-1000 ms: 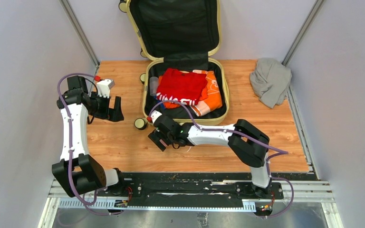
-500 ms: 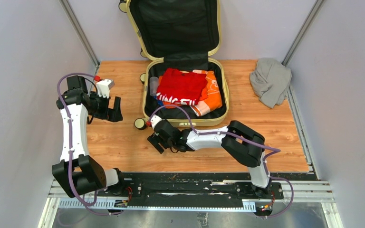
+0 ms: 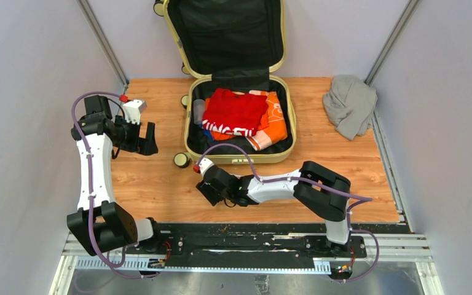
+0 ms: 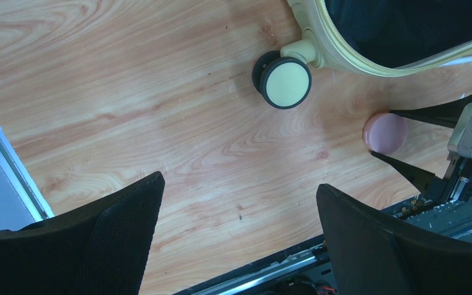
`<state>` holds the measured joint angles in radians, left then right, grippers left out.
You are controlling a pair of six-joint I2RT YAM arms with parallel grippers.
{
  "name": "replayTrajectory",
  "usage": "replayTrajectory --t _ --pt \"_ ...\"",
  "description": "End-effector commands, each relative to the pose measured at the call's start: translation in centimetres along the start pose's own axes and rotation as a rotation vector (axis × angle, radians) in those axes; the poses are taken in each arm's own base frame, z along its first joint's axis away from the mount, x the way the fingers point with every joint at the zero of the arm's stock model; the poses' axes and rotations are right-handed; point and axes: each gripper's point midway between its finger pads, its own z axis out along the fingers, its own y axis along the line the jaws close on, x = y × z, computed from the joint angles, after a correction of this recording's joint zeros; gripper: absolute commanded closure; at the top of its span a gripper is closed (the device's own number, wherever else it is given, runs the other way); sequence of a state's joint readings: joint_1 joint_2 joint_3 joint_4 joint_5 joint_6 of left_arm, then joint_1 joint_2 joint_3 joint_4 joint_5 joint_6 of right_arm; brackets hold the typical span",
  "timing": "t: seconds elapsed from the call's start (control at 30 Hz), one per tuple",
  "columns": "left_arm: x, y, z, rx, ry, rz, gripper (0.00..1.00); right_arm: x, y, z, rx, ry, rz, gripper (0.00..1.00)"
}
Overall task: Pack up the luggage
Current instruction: Pick up the makeup from the center of the board, then place the makeup in the luggage.
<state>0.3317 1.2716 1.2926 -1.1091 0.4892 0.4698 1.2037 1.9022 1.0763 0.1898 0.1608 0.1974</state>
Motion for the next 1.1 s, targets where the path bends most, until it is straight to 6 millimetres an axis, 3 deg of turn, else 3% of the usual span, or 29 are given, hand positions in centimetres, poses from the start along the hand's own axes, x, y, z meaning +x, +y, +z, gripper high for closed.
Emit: replayTrajectory --t 0.0,0.13,0.23,0.43,0.63,0.73,0.83,1.07 --pt "-0.7 -0.4 -1.0 0.003 -0.028 -0.007 0.00 3.0 0.3 -1.1 0.004 0.096 -0.023 0.45" --pt "-0.4 -0.4 -1.0 0.001 -0.022 -0.001 0.00 2.5 0.3 -0.9 0.008 0.090 -0.033 0.54" --pt "-0.3 -0.4 -1.0 -0.003 -0.020 0.005 0.00 1.0 0.4 -1.5 0.005 0.074 -0.047 0.62" --pt "-0.1 -0.5 -0.8 0.005 -0.016 0.006 0.00 -8.0 -0.4 -6.0 0.006 -0.041 -0.075 0.75" --pt "0.4 -0.5 -0.5 0.010 -0.004 0.011 0.00 -16.4 -4.0 -8.3 0.034 -0.170 -0.015 0.78" --pt "0.6 -0.5 -0.5 0.008 0.000 0.015 0.00 -18.6 -6.4 -7.3 0.064 -0.181 0.024 0.78" --pt "0.8 -0.5 -0.6 0.002 0.003 0.023 0.00 -19.6 -8.4 -5.4 0.087 -0.159 0.062 0.78" --pt "1.1 -0.9 -0.3 0.025 0.003 0.017 0.00 -19.3 -10.6 0.2 0.117 -0.096 0.090 0.78"
